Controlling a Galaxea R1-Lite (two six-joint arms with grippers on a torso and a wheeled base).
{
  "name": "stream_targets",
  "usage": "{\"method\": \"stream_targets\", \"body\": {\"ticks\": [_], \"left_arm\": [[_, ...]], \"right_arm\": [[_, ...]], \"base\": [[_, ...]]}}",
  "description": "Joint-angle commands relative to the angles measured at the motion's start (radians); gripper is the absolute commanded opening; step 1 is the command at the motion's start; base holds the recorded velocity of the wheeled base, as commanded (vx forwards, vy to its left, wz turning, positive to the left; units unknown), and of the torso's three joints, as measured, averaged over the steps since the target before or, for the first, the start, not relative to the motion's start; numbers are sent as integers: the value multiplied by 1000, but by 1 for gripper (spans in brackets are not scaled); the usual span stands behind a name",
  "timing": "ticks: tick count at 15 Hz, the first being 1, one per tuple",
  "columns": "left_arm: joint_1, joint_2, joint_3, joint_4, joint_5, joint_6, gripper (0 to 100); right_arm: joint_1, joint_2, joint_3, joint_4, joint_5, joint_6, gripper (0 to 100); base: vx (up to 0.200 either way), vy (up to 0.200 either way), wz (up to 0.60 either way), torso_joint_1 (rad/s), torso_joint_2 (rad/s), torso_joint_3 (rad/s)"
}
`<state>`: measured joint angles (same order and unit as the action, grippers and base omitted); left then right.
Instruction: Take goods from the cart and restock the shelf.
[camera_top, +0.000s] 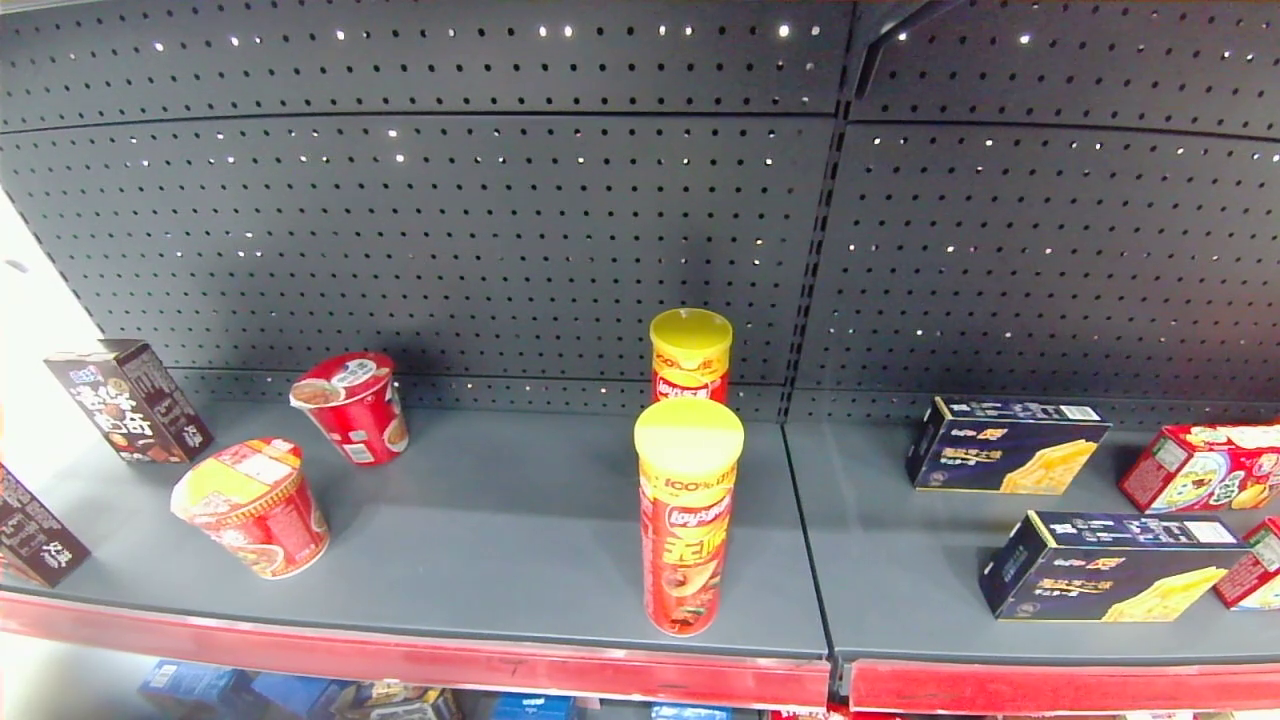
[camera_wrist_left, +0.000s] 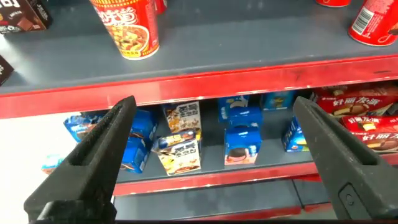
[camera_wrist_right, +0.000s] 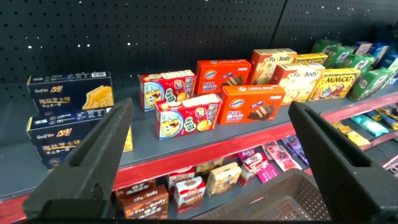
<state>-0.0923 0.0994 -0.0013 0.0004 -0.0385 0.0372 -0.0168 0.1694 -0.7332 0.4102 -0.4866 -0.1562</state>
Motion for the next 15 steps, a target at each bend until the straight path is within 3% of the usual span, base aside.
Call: {"method": "stream_targets", "body": {"ticks": [1,4,5,7,8,13,15], "left_arm": [[0,5,0,0,0,0,100],[2,2,1,1,-1,0,100],[31,8,1,1,0,1,100],[237,19,1,0,2,0,100],[286,11,1,0,2,-2,100],[287,10,1,0,3,-2,100],[252,6,1,0,5,-3,100]], "right_arm": [[0,4,0,-1,0,0,100],[0,2,0,-1,0,0,100],[0,4,-2,-1,0,0,100],[0,6,-8,-1,0,0,100],[0,6,-8,1,0,0,100],[0,-17,3,9,2,6,100],[0,-30,0,12,0,7,100]], "base": [[0,0,0,0,0,0],[0,0,0,0,0,0],[0,0,0,0,0,0],[0,0,0,0,0,0],[0,0,0,0,0,0],[0,0,0,0,0,0],[0,0,0,0,0,0]]}}
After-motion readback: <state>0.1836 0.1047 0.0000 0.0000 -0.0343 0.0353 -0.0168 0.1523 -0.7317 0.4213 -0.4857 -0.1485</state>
